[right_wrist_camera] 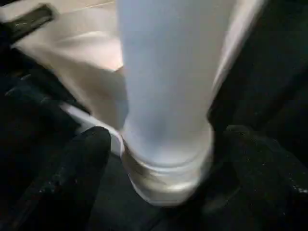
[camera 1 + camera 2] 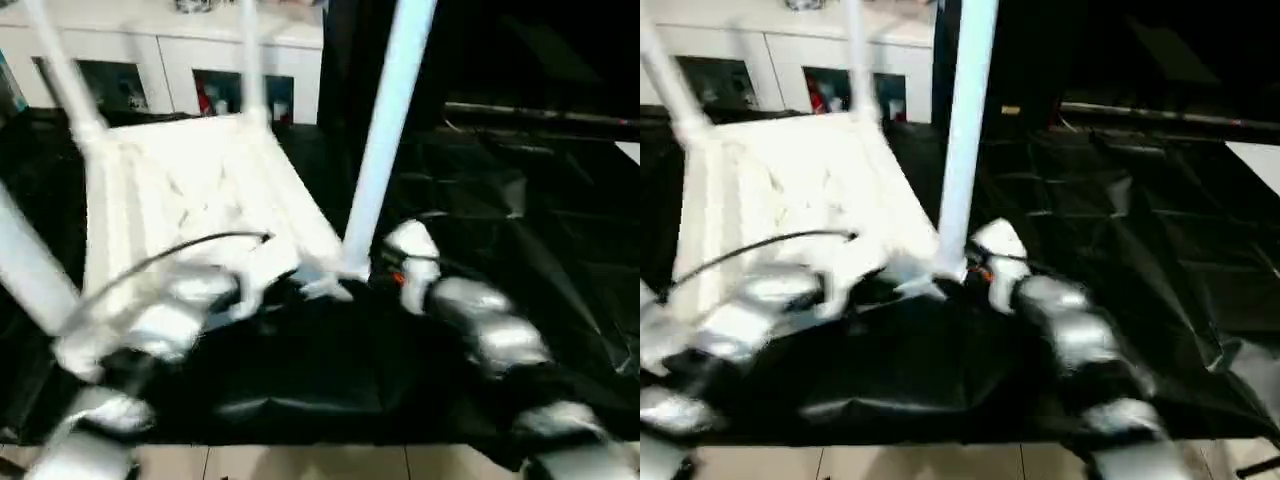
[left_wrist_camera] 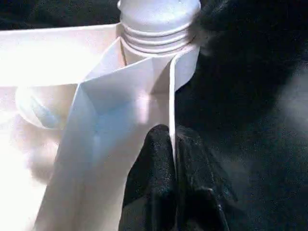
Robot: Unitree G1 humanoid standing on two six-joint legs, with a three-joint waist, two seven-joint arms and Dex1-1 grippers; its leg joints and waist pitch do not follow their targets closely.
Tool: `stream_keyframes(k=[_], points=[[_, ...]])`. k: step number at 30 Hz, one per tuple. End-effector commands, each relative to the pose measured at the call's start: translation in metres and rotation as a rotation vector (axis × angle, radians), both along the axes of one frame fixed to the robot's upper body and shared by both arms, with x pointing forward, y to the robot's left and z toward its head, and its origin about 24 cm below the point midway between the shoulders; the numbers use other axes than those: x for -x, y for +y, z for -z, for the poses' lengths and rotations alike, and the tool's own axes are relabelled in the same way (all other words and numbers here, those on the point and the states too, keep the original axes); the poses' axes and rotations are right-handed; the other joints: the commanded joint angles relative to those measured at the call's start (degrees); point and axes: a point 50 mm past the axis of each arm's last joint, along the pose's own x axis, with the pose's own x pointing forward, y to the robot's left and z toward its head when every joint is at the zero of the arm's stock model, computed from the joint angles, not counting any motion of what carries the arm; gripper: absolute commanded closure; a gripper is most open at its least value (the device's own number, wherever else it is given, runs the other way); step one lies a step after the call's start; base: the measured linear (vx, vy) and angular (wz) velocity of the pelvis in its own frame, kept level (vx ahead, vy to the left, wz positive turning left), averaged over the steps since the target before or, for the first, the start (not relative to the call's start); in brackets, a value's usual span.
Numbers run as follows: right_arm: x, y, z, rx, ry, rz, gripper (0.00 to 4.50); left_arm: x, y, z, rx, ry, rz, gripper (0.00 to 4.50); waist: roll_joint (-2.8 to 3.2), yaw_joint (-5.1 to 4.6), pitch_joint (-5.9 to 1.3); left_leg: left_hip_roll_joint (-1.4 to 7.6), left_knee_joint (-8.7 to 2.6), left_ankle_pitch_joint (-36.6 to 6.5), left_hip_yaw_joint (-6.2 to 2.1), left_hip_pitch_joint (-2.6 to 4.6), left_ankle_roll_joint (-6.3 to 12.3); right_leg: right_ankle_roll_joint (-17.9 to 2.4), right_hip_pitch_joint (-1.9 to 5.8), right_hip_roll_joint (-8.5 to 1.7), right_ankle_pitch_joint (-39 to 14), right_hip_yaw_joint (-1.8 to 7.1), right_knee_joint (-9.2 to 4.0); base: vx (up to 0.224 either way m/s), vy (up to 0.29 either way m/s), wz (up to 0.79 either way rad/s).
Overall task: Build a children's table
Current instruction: Rotate leg to tighten
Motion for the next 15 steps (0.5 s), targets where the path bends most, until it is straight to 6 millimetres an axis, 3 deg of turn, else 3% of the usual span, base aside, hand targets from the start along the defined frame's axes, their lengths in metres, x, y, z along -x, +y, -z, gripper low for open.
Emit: stream_keyframes(k=[1, 7, 11, 15], points=[[0.007, 0.003, -0.003, 0.017, 0.015, -0.123, 0.40, 0.012, -0.010, 0.001, 0.077, 0.063, 0.107, 4.50, -0.36, 0.30, -2.68, 1.71, -3.45, -9.4, -0.16, -0.20, 3.74, -8.1, 3.14, -4.26, -13.8, 3.36, -4.40, 0.000, 0.000, 0.00], [0.005, 0.002, -0.002, 0.050, 0.009, -0.131, 0.40, 0.020, -0.007, -0.001, 0.063, 0.109, 0.162, 4.50, -0.34, 0.54, -2.68, 1.85, -3.53, -8.4, -0.09, 0.11, 2.78, -10.0, 2.97, -4.24, -11.0, 3.45, -4.02, 0.000, 0.000, 0.00], [0.005, 0.005, -0.004, 0.038, 0.004, -0.146, 0.40, 0.021, -0.005, -0.002, 0.064, 0.102, 0.163, 4.50, -0.78, 0.66, -2.67, 1.68, -3.48, -8.3, -0.10, -0.04, 2.57, -9.3, 3.21, -4.25, -11.4, 3.45, -4.02, 0.000, 0.000, 0.00], [0.008, 0.007, -0.001, 0.057, 0.016, -0.184, 0.85, 0.022, -0.004, -0.002, 0.058, 0.109, 0.161, 4.50, -0.73, 0.69, -2.67, 1.73, -3.45, -7.6, -0.13, -0.06, 2.60, -9.1, 3.20, -4.25, -11.2, 3.44, -3.94, 0.000, 0.000, 0.00]])
